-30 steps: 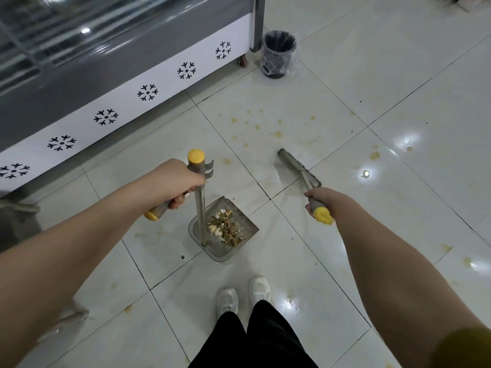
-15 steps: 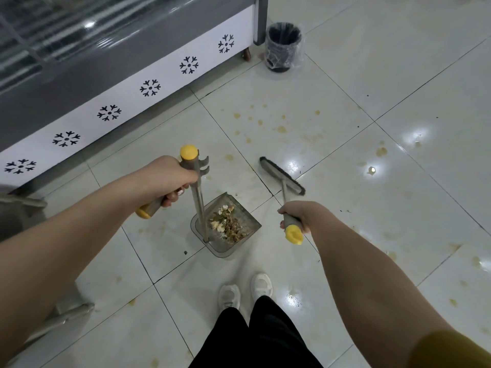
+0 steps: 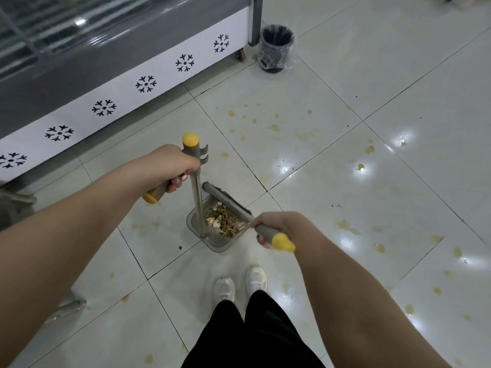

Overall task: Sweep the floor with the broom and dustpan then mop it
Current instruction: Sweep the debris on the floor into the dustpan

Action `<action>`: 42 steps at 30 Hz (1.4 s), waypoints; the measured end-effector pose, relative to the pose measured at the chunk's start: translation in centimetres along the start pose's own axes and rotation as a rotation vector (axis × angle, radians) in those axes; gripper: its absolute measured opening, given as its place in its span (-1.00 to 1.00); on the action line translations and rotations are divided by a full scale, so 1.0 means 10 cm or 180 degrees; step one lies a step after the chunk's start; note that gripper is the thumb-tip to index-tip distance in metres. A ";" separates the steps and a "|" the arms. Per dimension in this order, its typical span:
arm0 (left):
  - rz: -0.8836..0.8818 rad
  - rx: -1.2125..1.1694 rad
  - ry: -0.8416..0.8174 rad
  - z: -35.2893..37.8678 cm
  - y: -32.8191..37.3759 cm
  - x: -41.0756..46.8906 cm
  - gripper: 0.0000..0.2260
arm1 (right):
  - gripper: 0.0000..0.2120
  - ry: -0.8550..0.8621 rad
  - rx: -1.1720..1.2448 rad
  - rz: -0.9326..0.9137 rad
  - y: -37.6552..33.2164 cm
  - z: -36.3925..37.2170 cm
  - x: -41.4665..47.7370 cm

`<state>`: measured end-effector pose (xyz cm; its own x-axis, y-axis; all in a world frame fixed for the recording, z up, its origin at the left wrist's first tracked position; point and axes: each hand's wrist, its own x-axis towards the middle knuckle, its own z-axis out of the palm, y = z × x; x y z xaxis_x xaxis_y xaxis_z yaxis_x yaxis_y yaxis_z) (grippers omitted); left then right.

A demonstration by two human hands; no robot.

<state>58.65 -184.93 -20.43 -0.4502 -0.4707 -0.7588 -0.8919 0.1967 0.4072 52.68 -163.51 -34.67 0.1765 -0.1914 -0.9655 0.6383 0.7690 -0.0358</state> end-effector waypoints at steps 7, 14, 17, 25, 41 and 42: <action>0.0013 0.0085 -0.0045 -0.01 -0.06 -0.04 -0.79 | -0.48 -0.0124 -0.0175 0.0375 -0.44 -0.38 -0.46; -0.0030 0.0018 -0.0038 0.02 -0.17 -0.07 -0.77 | -0.61 0.0300 -0.0357 0.0231 -0.48 -0.37 -0.49; -0.0031 -0.0046 -0.0044 0.01 -0.23 -0.07 -0.75 | -0.67 0.0484 -0.0428 0.0060 -0.46 -0.31 -0.44; -0.0035 -0.0084 0.0026 0.00 -0.31 -0.03 -0.76 | -0.77 0.0506 -0.0509 -0.0113 -0.21 0.04 -0.04; 0.0099 -0.0052 -0.0080 0.12 -0.23 -0.05 -0.80 | -0.68 0.0529 -0.0585 0.0197 -0.25 -0.38 -0.48; 0.0073 -0.0029 -0.0074 0.11 -0.24 -0.05 -0.79 | -0.68 0.0556 -0.0658 0.0149 -0.25 -0.34 -0.43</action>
<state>60.97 -184.19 -21.57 -0.4714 -0.4461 -0.7608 -0.8810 0.1994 0.4290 47.83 -162.52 -31.29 0.0588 -0.0585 -0.9966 0.4628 0.8861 -0.0247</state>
